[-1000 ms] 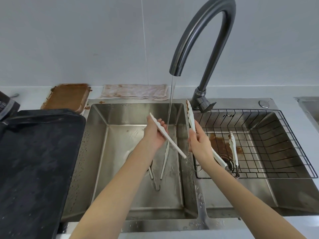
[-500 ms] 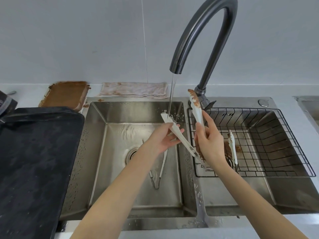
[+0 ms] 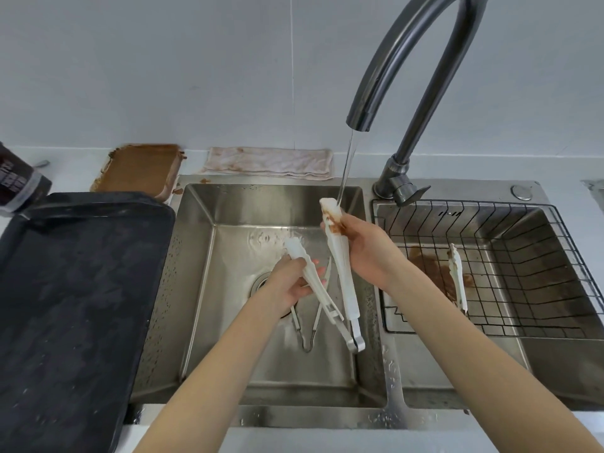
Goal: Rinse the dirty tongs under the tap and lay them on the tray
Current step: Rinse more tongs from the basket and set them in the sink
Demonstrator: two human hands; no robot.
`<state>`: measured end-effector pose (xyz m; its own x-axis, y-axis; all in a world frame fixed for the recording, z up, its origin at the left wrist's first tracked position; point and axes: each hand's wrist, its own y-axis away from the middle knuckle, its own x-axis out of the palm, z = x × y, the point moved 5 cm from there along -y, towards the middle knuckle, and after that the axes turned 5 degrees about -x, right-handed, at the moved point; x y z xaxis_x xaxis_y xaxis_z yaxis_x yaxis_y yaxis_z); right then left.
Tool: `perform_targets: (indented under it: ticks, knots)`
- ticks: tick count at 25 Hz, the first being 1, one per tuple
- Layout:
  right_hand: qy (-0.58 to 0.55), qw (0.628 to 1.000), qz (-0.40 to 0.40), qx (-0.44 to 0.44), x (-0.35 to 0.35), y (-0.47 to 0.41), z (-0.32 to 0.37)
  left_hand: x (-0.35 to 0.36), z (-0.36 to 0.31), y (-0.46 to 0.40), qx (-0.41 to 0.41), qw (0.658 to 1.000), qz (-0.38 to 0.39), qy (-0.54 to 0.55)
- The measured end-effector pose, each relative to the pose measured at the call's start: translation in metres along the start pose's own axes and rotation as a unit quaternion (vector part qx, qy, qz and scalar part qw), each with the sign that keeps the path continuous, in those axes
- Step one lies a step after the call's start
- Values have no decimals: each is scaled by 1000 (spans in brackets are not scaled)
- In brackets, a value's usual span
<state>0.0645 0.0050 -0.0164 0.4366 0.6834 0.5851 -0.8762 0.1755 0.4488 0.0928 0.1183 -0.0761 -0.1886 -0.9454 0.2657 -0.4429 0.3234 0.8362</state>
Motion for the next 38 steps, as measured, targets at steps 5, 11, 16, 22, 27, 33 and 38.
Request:
perform_targets:
  ticks: [5, 11, 16, 22, 27, 33, 38]
  knots:
    - [-15, 997, -54, 44, 6, -28, 2, -7, 0, 2, -32, 998, -16, 48]
    - [-41, 989, -105, 91, 2, -38, 0, -16, -8, 5, -40, 996, -14, 82]
    - [0, 985, -143, 97, -2, -39, -8, -22, -15, 10, -3, 998, -36, 53]
    - [82, 982, -131, 111, -2, -27, -23, -14, -58, 28, 182, 979, -64, -60]
    - [-51, 990, -81, 103, 8, -32, -29, 1, -84, 45, 325, 924, -100, -174]
    - [-50, 992, -91, 68, 5, -45, -34, 13, -89, 61, 385, 897, -96, -194]
    - [-32, 993, -96, -52, 8, -47, -10, 27, -100, 75, 437, 864, -67, -241]
